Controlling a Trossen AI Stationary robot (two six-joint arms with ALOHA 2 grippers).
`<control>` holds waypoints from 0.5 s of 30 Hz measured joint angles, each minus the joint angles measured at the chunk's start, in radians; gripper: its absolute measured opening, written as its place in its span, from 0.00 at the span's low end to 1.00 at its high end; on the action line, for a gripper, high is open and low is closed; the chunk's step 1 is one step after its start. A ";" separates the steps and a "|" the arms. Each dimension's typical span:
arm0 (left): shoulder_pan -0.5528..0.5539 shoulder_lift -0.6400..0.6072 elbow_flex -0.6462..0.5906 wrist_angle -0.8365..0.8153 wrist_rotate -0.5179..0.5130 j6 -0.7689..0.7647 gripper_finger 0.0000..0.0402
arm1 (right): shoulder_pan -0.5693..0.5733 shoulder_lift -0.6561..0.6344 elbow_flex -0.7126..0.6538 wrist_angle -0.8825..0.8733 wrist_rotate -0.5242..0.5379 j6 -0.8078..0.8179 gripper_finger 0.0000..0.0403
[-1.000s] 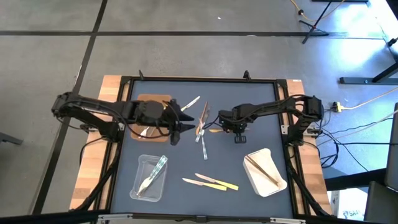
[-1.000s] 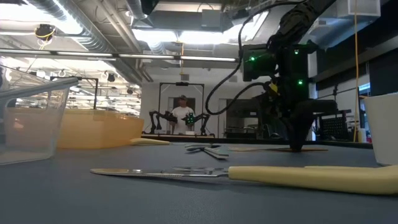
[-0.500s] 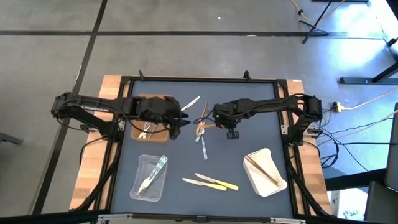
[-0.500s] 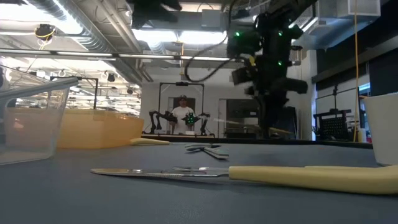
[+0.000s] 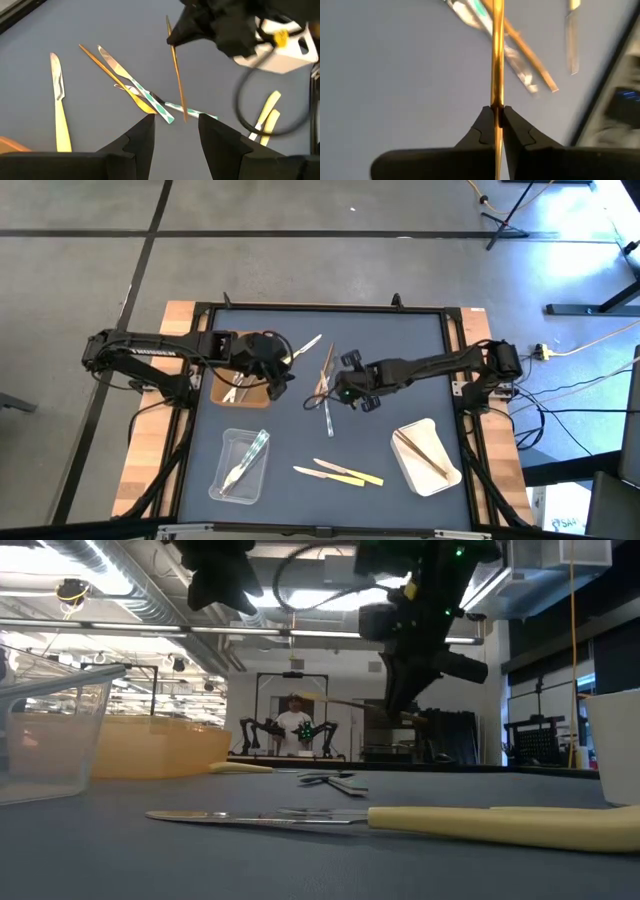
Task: Sort silverware by color (type)
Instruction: Put the gold knife into the white bin
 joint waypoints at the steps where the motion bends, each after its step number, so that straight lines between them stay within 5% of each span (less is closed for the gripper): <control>1: 0.002 0.002 0.000 0.001 0.000 -0.012 0.36 | 0.014 0.000 0.000 0.014 0.028 -0.020 0.00; 9: 0.003 0.060 0.000 0.016 0.001 -0.104 0.36 | 0.094 0.000 0.001 0.196 0.244 -0.193 0.00; 15: 0.003 0.124 0.000 0.118 0.061 -0.157 0.36 | 0.126 -0.001 0.001 0.319 0.274 -0.348 0.00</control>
